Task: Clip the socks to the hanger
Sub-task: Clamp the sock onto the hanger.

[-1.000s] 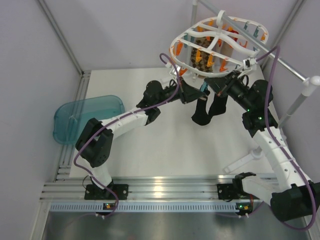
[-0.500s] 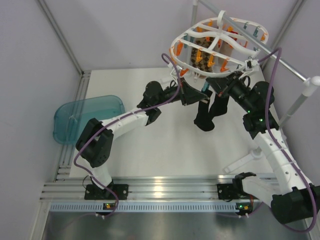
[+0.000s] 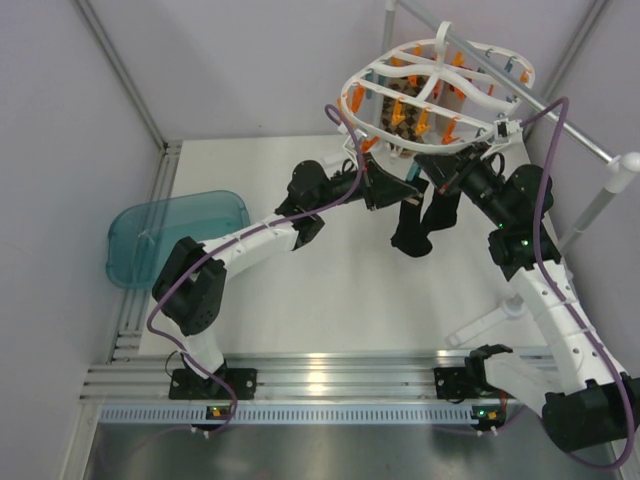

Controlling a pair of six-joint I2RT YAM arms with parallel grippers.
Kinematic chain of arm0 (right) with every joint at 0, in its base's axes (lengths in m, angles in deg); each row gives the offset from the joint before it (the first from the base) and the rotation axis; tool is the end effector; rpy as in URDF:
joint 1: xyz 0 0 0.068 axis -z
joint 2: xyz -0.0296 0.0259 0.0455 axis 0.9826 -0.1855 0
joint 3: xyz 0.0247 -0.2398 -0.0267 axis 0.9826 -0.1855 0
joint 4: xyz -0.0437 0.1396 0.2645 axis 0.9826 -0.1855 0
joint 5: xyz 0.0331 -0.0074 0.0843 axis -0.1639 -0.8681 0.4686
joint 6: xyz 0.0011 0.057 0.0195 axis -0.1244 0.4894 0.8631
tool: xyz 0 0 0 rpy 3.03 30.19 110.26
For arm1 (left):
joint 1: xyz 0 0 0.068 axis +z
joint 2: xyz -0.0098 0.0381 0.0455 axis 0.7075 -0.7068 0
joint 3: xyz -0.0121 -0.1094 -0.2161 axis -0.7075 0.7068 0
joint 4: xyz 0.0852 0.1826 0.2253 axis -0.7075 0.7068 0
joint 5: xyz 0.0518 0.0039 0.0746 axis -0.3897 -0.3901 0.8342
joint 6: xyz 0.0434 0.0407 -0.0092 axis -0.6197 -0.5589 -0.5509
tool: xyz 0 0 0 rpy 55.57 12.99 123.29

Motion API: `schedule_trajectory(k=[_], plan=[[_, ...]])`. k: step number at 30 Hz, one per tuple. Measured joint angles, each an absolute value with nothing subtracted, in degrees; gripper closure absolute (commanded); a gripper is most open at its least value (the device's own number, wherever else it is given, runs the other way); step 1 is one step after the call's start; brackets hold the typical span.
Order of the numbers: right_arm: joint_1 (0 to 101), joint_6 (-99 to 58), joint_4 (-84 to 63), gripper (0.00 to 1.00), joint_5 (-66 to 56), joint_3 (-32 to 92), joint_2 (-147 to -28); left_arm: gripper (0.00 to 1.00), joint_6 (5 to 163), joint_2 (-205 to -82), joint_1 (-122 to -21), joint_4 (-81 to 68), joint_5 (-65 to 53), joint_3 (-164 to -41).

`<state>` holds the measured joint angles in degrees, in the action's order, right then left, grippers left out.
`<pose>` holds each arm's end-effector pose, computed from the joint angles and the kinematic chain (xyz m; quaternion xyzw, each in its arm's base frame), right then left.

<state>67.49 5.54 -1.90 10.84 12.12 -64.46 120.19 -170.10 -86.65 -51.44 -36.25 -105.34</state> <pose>0.2885 0.0783 0.3855 -0.0325 0.6606 0.4011 0.6337 0.3210 -0.3225 0.3034 0.2441 0.5533 -0.6779 0.4181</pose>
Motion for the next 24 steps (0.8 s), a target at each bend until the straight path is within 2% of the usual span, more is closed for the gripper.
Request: schedule_trajectory(k=[24], plan=[[67.6, 5.4, -2.4, 1.00, 10.2, 12.5, -65.2, 1.00, 111.0, -170.1, -85.7, -47.6, -30.2, -106.1]])
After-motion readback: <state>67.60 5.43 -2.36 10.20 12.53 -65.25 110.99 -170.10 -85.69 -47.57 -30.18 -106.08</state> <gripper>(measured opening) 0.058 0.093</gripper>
